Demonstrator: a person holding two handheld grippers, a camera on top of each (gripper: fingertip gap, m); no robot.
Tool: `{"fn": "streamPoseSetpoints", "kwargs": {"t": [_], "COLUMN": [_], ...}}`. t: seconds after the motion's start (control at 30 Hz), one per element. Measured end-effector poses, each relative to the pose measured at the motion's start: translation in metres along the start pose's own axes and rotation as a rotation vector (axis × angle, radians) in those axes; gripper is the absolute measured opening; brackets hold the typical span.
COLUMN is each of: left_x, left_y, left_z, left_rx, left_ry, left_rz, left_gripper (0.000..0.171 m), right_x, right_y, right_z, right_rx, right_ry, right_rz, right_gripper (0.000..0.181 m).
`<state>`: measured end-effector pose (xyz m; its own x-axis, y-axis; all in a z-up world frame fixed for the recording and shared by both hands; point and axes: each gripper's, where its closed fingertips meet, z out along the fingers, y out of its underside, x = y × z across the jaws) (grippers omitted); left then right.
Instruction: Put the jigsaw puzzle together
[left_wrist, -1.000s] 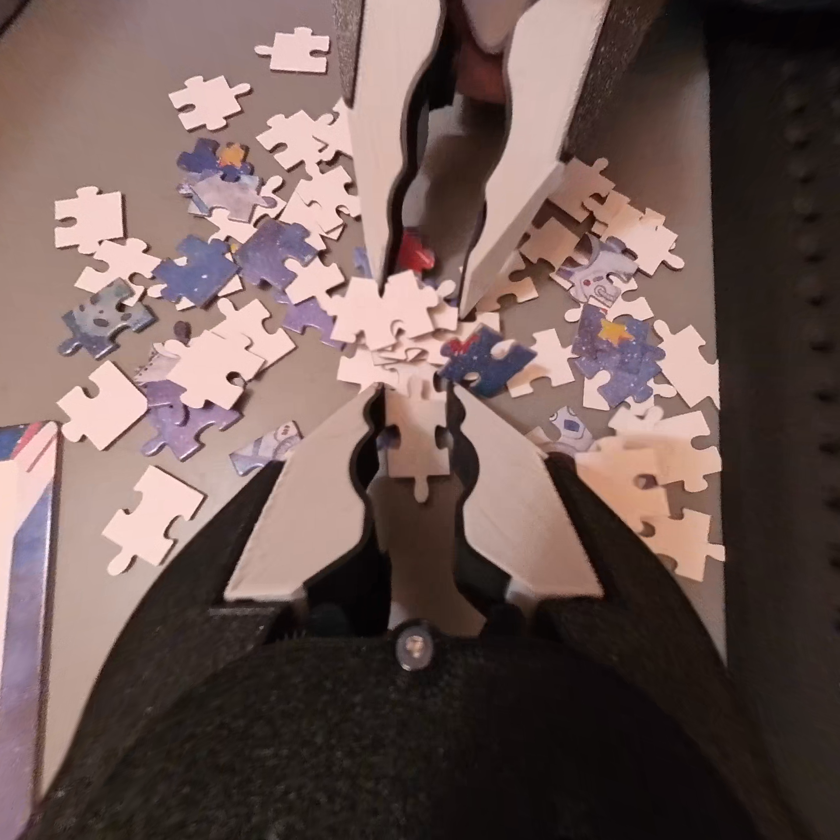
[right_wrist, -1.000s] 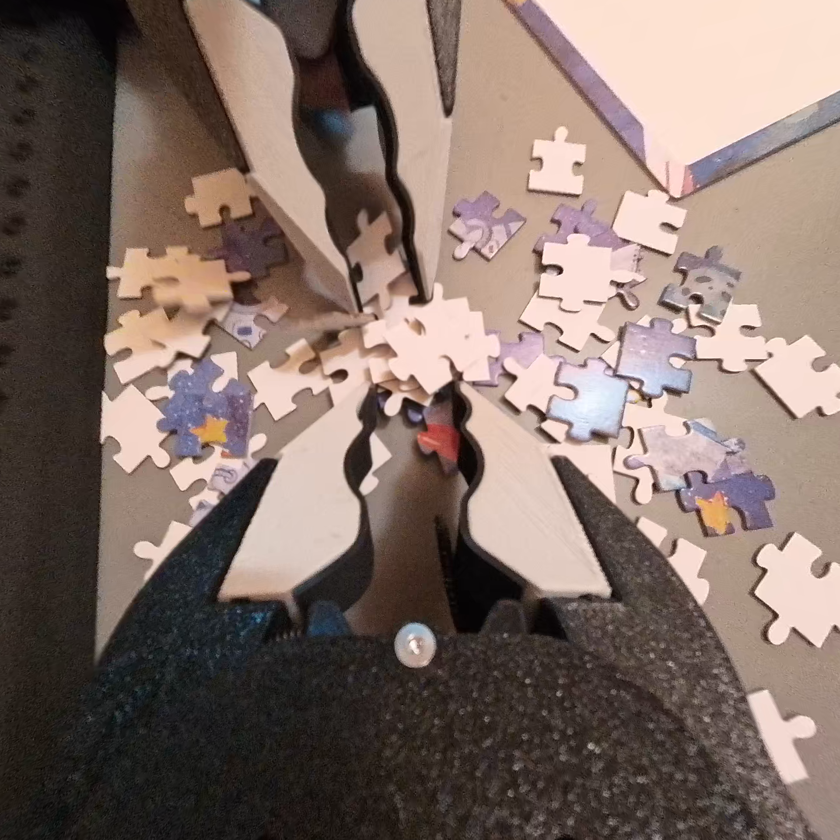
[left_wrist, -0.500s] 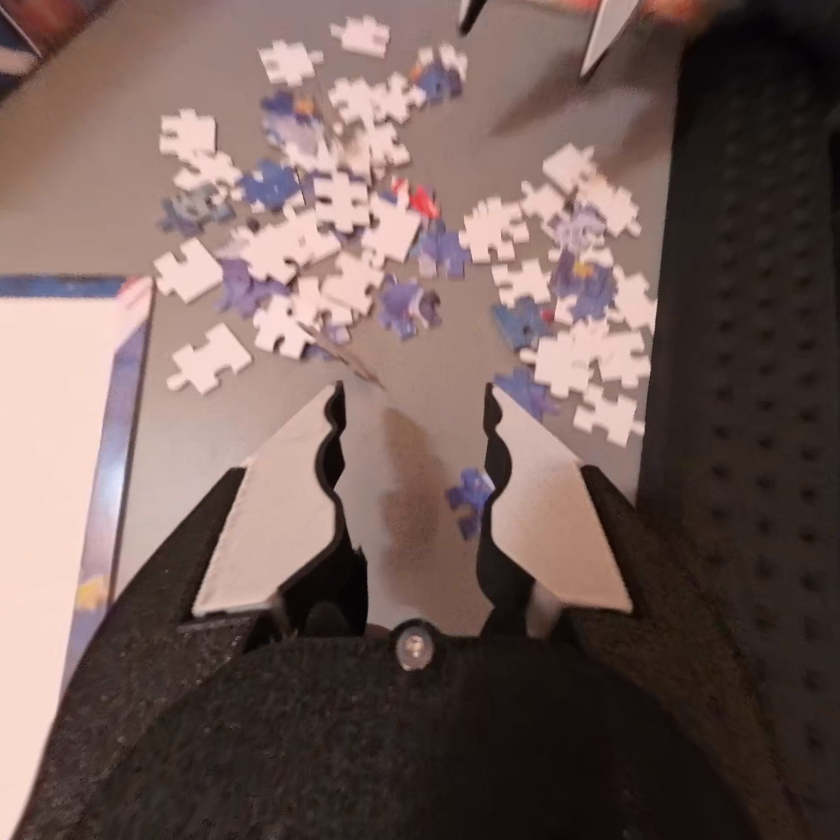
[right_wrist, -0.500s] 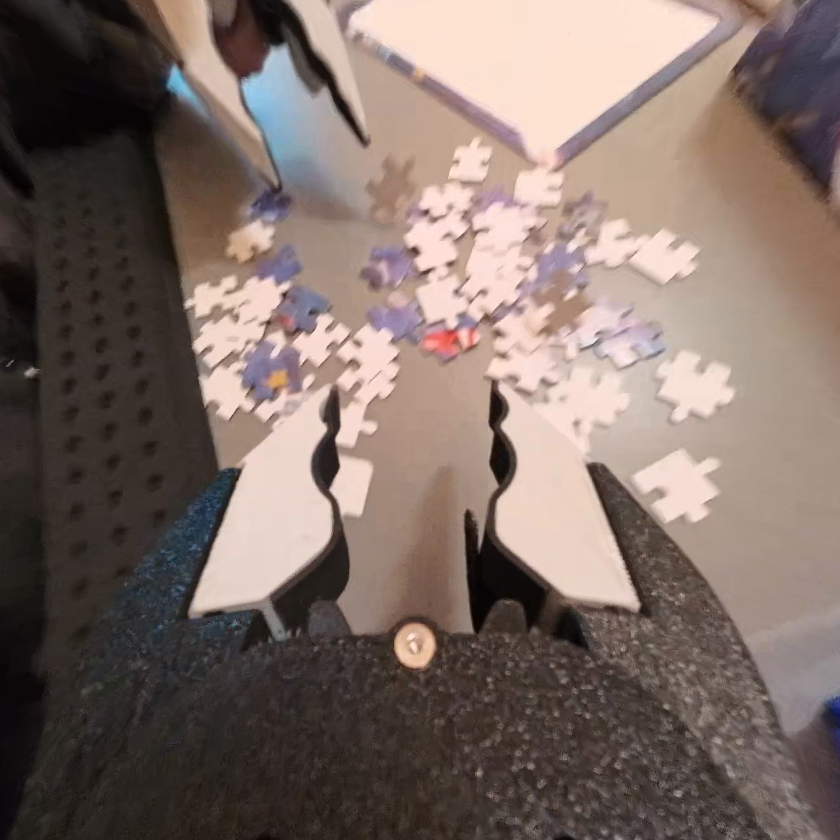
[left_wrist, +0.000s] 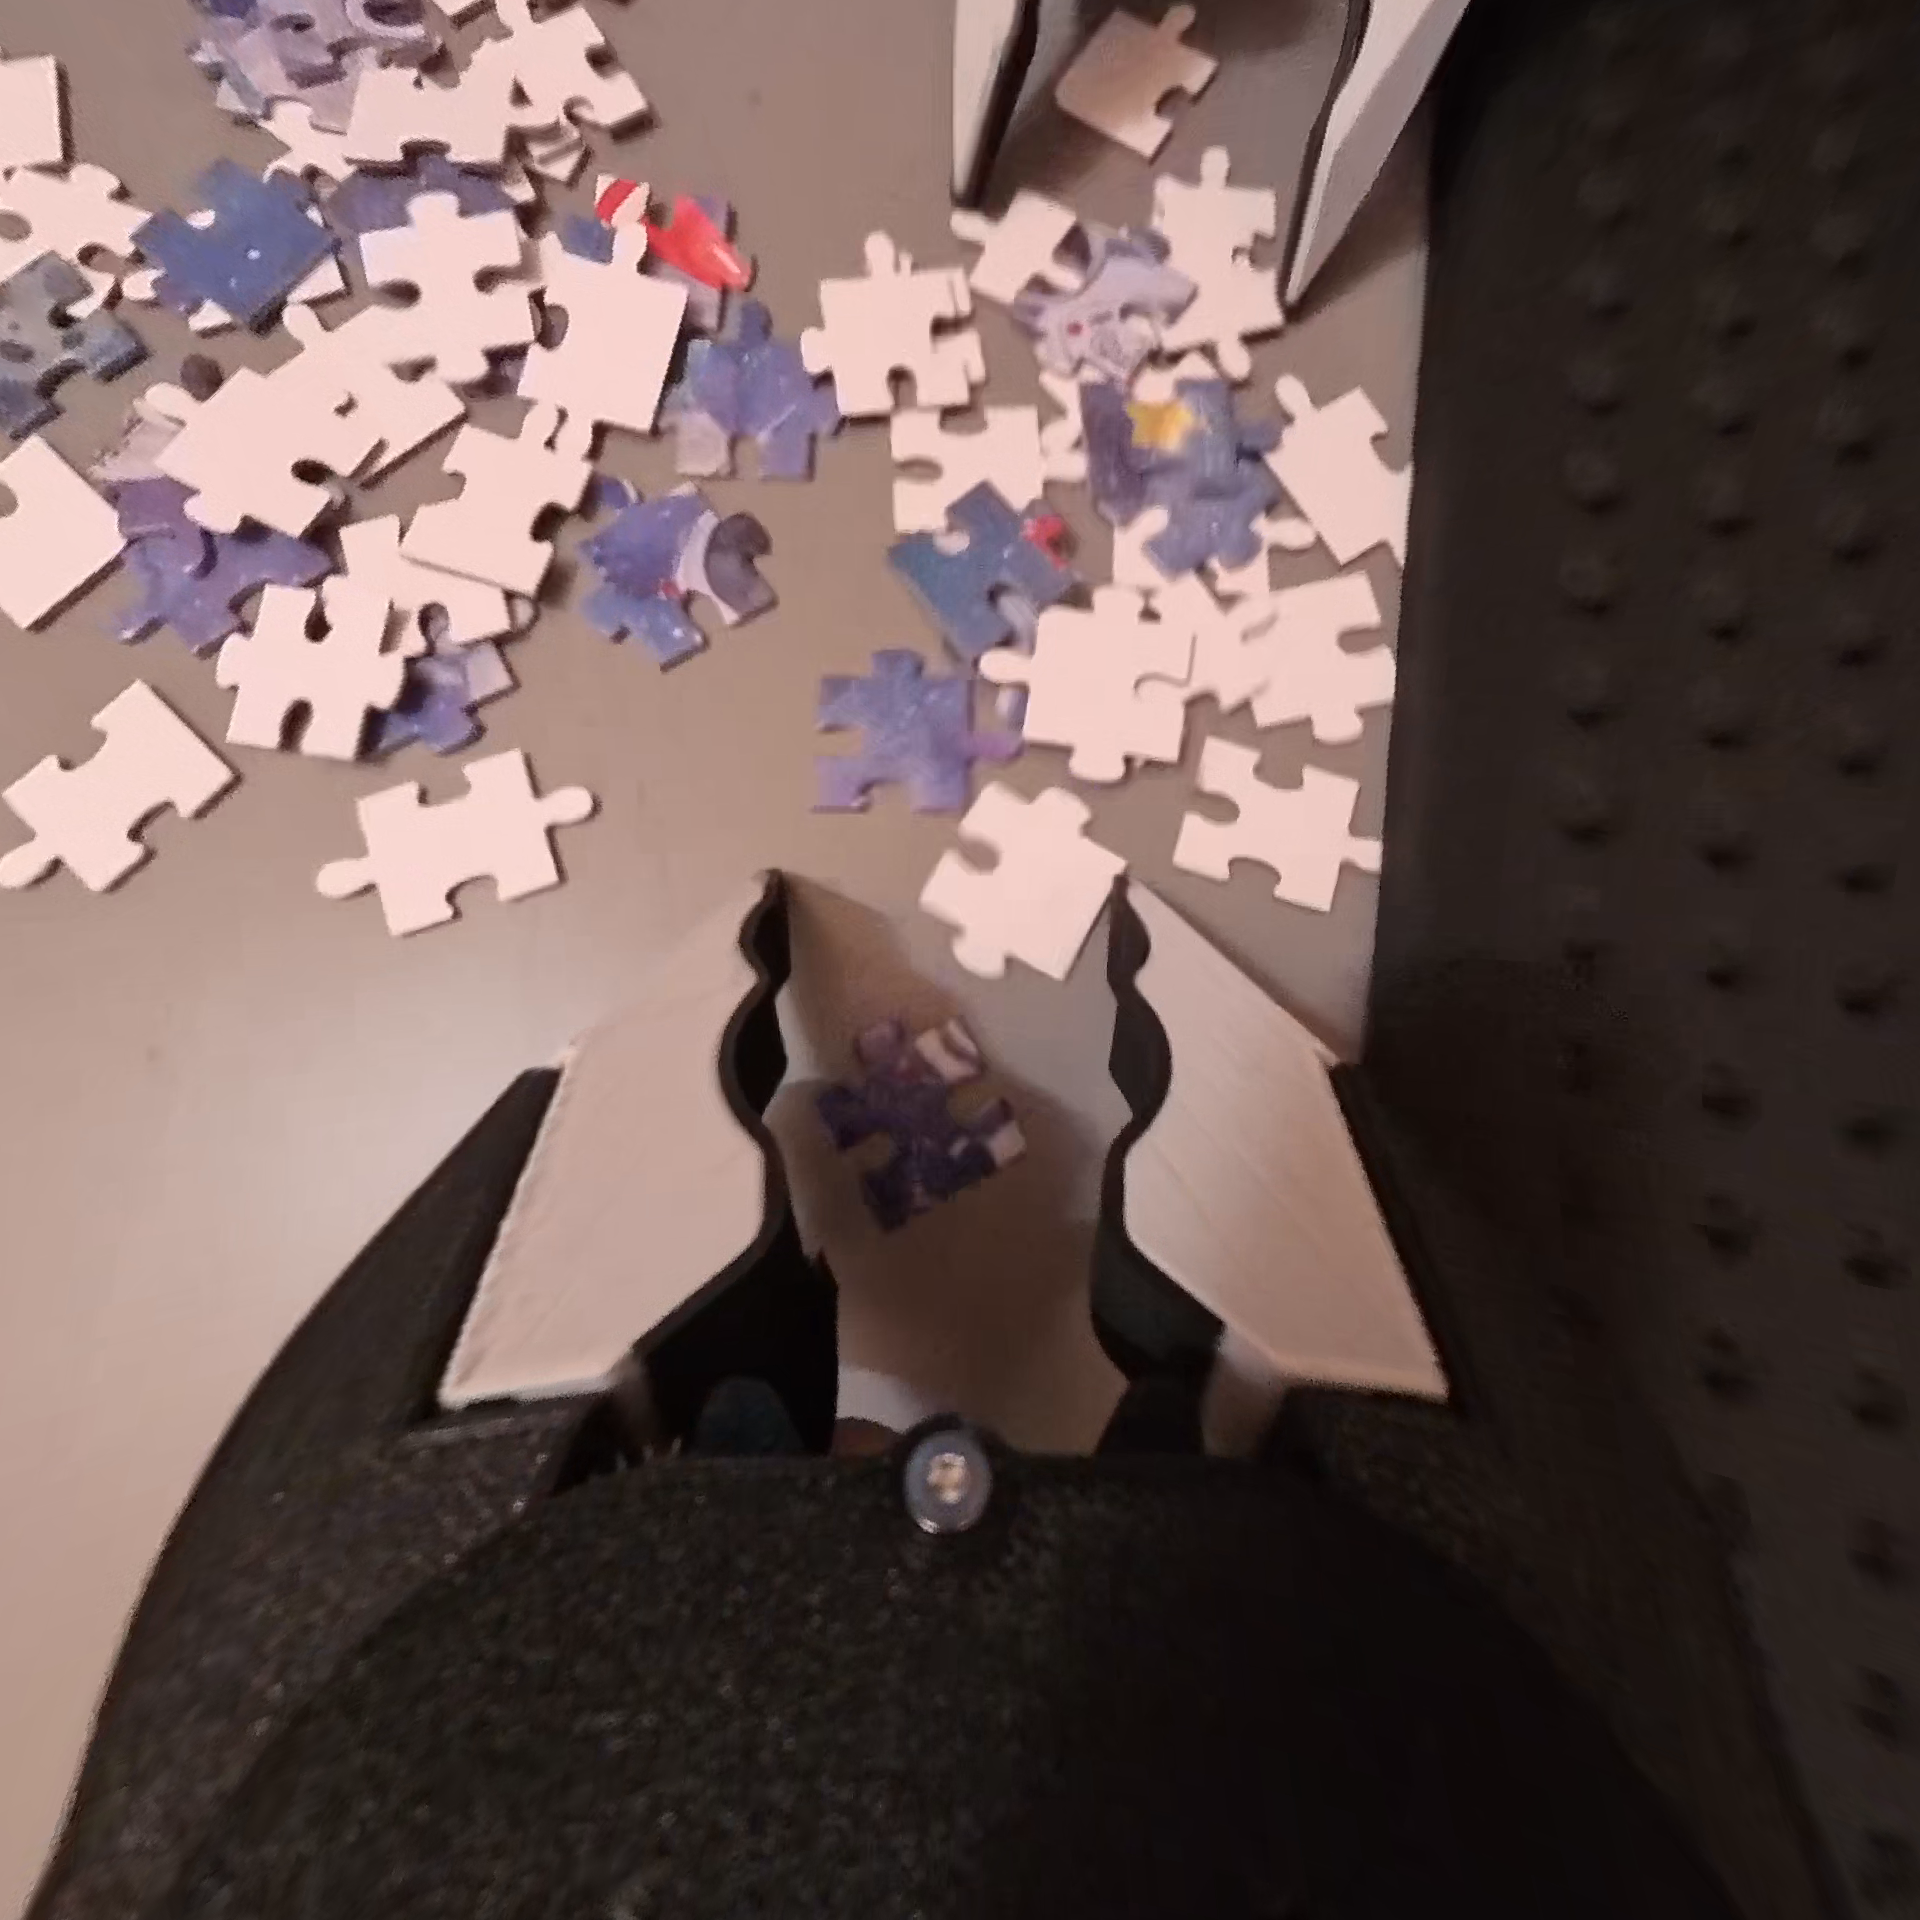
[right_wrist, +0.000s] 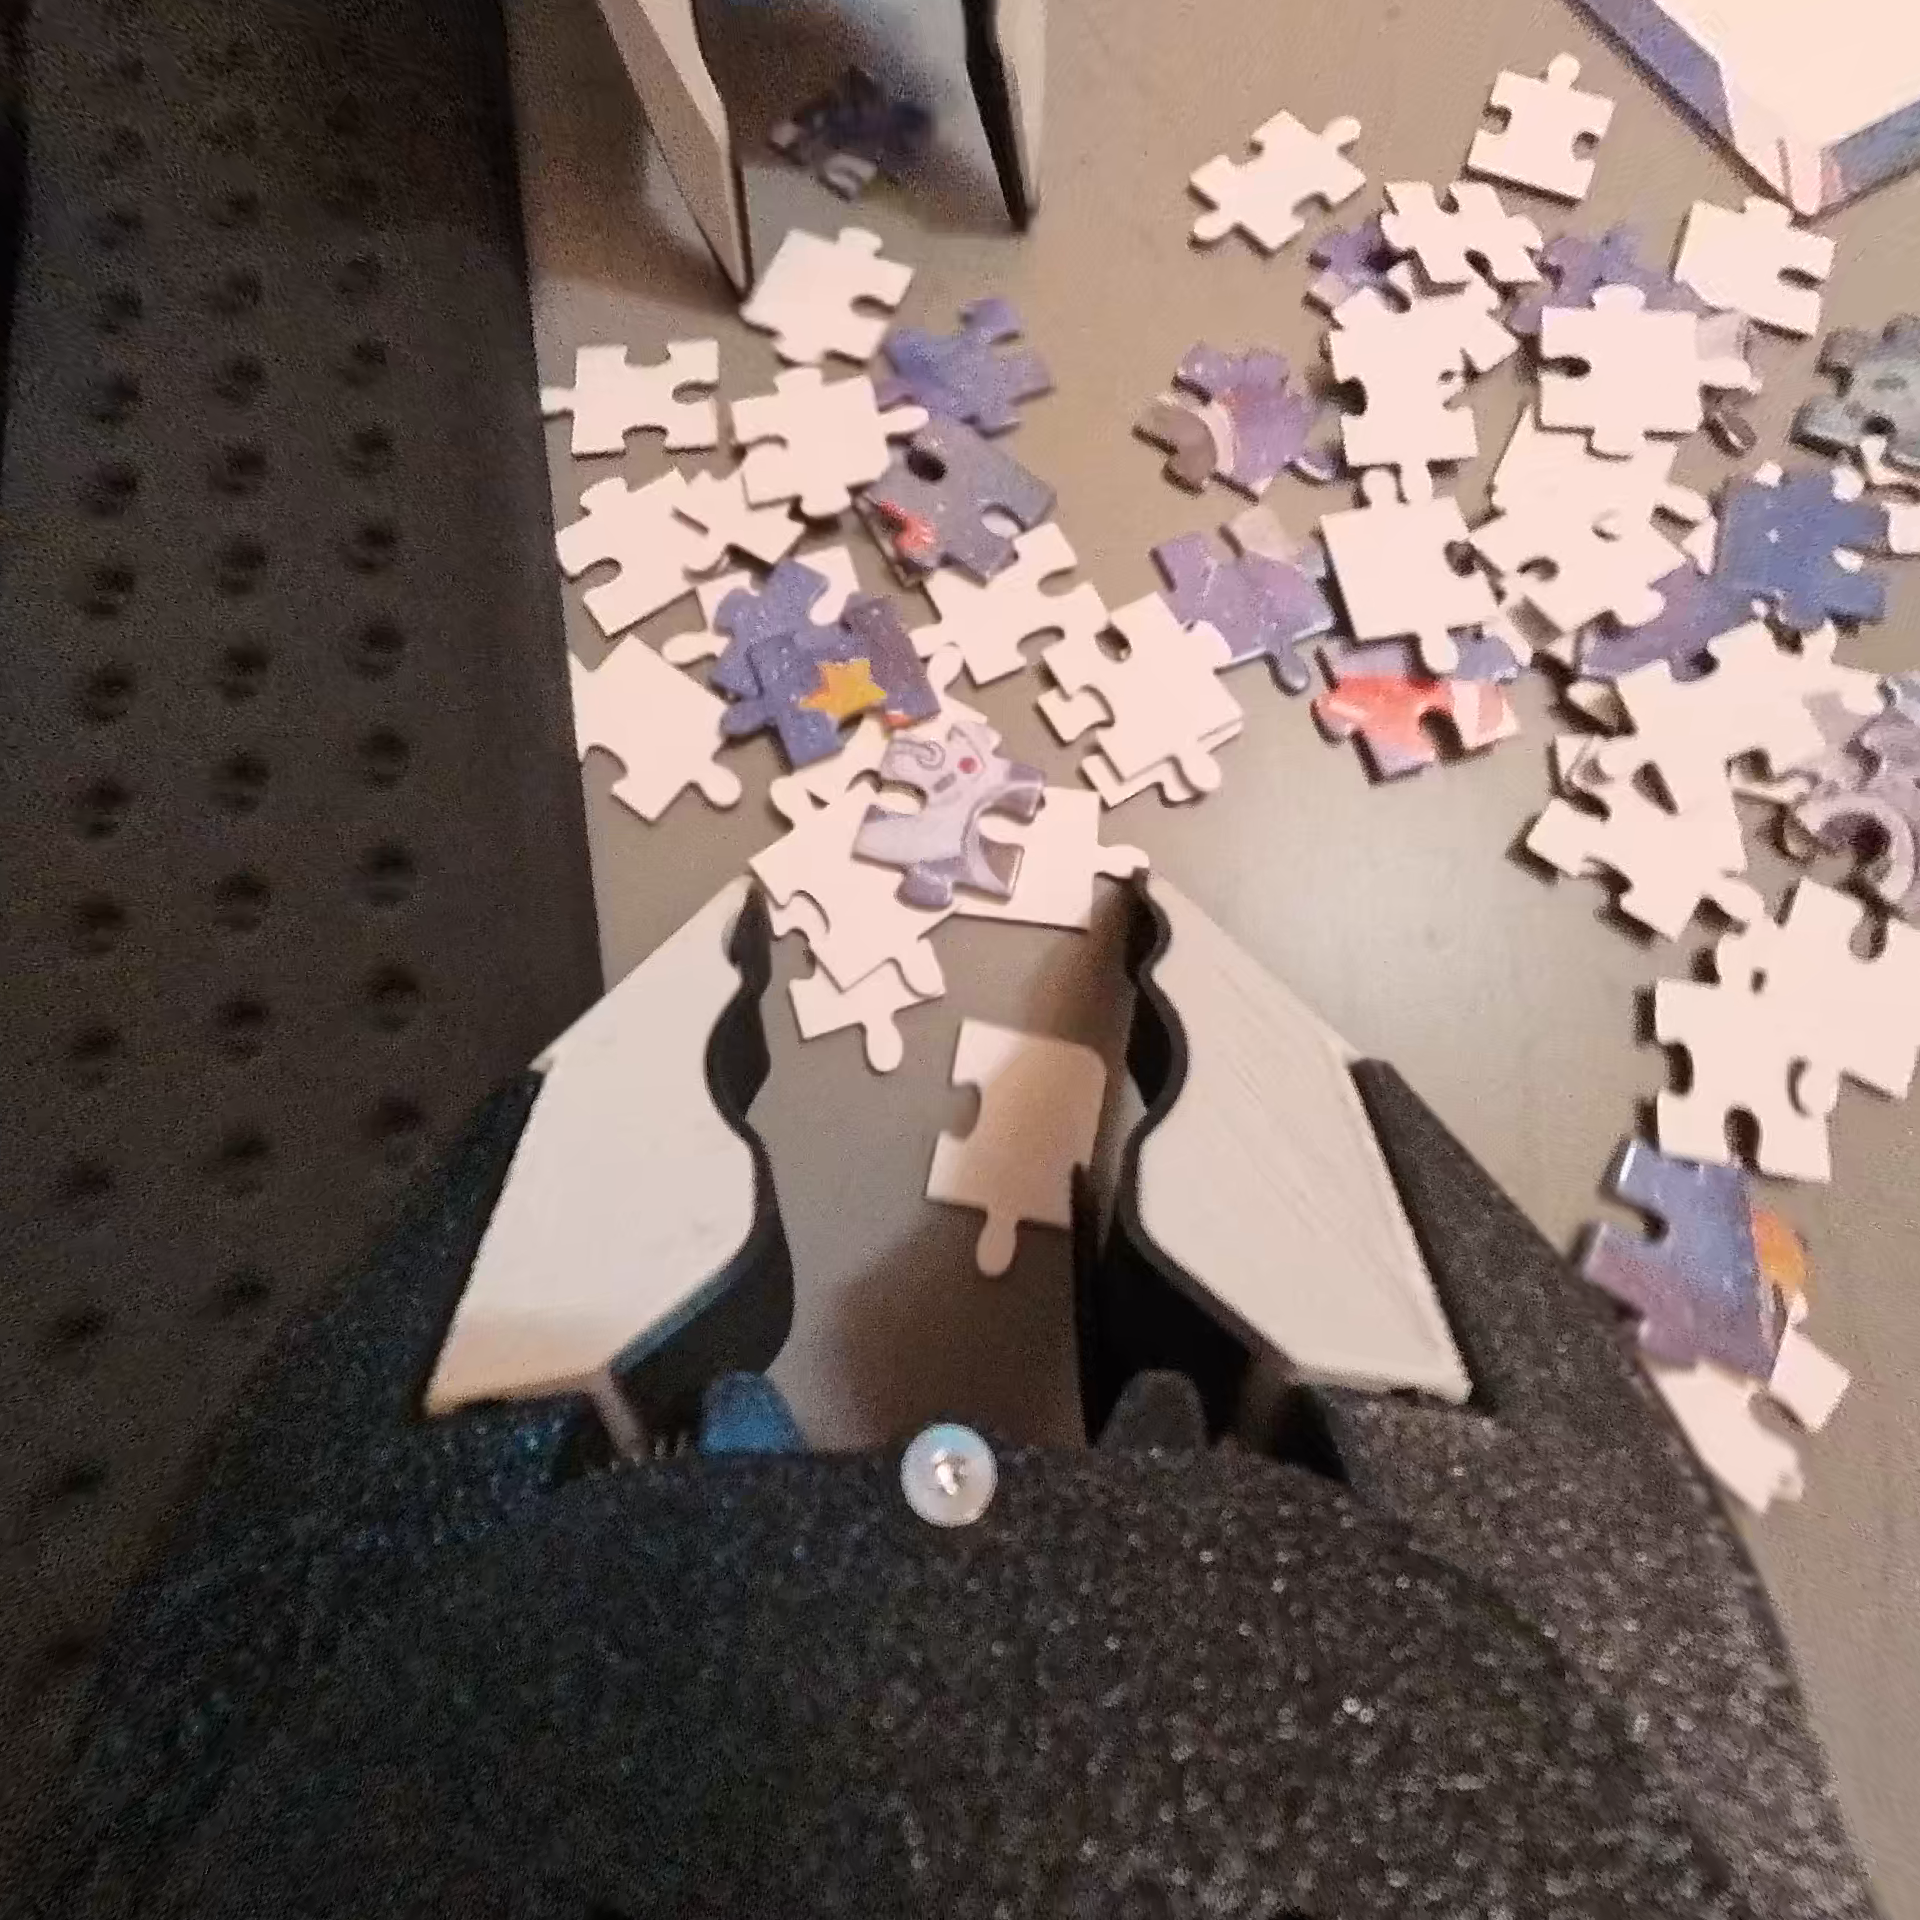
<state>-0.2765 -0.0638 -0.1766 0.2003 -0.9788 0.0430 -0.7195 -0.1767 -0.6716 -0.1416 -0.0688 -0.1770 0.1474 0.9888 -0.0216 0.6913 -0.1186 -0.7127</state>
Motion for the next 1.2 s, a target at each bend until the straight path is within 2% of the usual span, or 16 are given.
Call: {"fn": "streamPoseSetpoints", "kwargs": {"t": [0.23,0.3,0.33,0.37,0.4,0.43,0.47,0.53,0.63,0.73,0.8,0.87,0.97,1.03,1.1,1.2], "left_x": [0.010,0.007,0.006,0.005,0.003,-0.002,-0.012,-0.037,-0.065,-0.035,0.016,0.051,0.069,0.070,0.058,-0.004], "left_y": [-0.033,-0.038,-0.040,-0.045,-0.052,-0.061,-0.075,-0.105,-0.122,-0.088,-0.045,-0.018,-0.007,-0.009,-0.025,-0.058], "left_z": [0.031,0.034,0.035,0.037,0.036,0.034,0.028,0.008,-0.023,-0.026,-0.025,-0.020,-0.004,0.007,0.021,0.043], "left_rx": [-0.014,-0.016,-0.011,0.007,0.035,0.078,0.137,0.280,0.387,0.243,0.089,0.007,-0.054,-0.068,-0.025,0.058], "left_ry": [0.042,0.034,0.030,0.017,0.006,-0.014,-0.053,-0.134,-0.191,-0.010,0.226,0.362,0.439,0.434,0.332,-0.073], "left_rz": [0.062,0.054,0.060,0.064,0.070,0.066,0.046,-0.033,-0.140,-0.070,0.050,0.107,0.088,0.083,0.097,0.095], "left_gripper": [0.056,0.057,0.041,0.040,0.033,0.013,0.004,0.006,0.030,0.033,0.019,0.013,0.006,0.000,0.000,0.001], "right_x": [-0.001,0.003,0.007,0.014,0.023,0.031,0.035,0.052,0.099,0.076,0.022,-0.029,-0.055,-0.063,-0.048,0.056], "right_y": [-0.036,-0.039,-0.040,-0.042,-0.045,-0.051,-0.061,-0.089,-0.119,-0.109,-0.081,-0.049,-0.019,-0.022,-0.029,-0.049], "right_z": [0.036,0.039,0.039,0.039,0.038,0.036,0.030,0.007,-0.049,-0.064,-0.048,-0.025,0.008,0.019,0.028,0.025], "right_rx": [0.004,-0.007,-0.009,-0.006,0.006,0.026,0.056,0.170,0.332,0.311,0.199,0.084,-0.063,-0.054,-0.053,-0.052], "right_ry": [-0.105,-0.106,-0.102,-0.079,-0.048,-0.022,-0.011,0.067,0.335,0.198,-0.058,-0.273,-0.375,-0.415,-0.330,0.268], "right_rz": [-0.084,-0.089,-0.084,-0.080,-0.071,-0.062,-0.062,-0.047,0.013,0.034,-0.034,-0.112,-0.136,-0.131,-0.173,-0.234], "right_gripper": [0.064,0.053,0.028,0.016,0.016,0.011,0.000,0.000,0.011,0.036,0.025,0.012,0.010,0.001,0.000,0.000]}}
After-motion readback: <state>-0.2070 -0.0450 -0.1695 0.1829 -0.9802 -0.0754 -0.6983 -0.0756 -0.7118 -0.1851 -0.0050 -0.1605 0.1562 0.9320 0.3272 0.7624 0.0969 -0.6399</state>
